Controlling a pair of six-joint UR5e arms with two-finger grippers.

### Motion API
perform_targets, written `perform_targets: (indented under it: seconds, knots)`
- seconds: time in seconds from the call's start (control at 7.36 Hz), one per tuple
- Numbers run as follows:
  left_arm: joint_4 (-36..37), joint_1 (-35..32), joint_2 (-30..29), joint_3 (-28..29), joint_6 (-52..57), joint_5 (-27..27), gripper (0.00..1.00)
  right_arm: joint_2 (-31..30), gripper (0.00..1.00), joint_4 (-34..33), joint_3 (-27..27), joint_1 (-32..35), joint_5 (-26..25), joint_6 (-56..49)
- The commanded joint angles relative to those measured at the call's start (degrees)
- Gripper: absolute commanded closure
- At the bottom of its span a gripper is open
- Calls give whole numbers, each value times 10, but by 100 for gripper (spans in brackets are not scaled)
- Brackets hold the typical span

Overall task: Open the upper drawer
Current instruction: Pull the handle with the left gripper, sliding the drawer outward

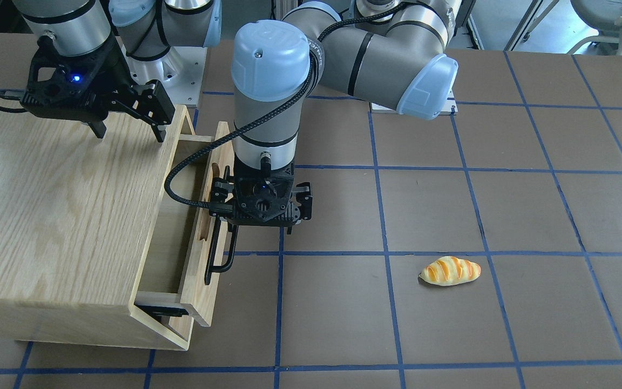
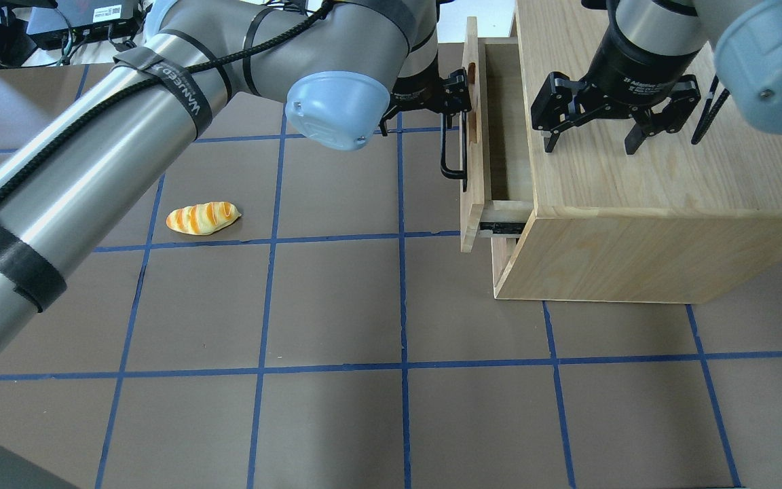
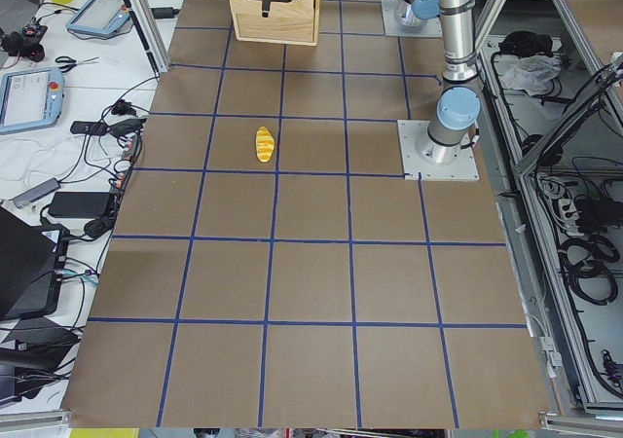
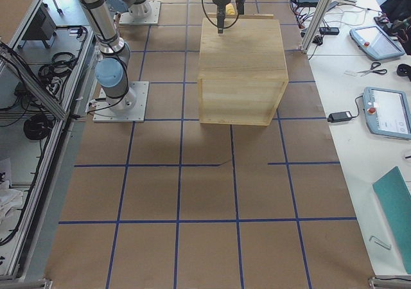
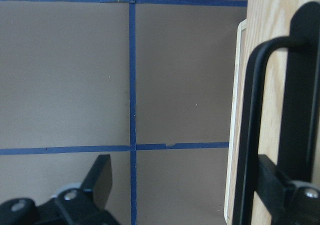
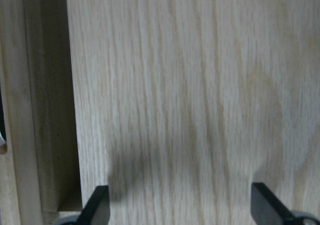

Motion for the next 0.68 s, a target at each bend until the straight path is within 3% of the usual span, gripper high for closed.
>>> perform_targets:
  seconds: [0.0,0.54]
  knots:
    - [-7,8,2,0,3,1,0,0,0,0,0,0,0,0]
    - [-28,34,9,0,19,14,0,0,0,0,0,0,0,0]
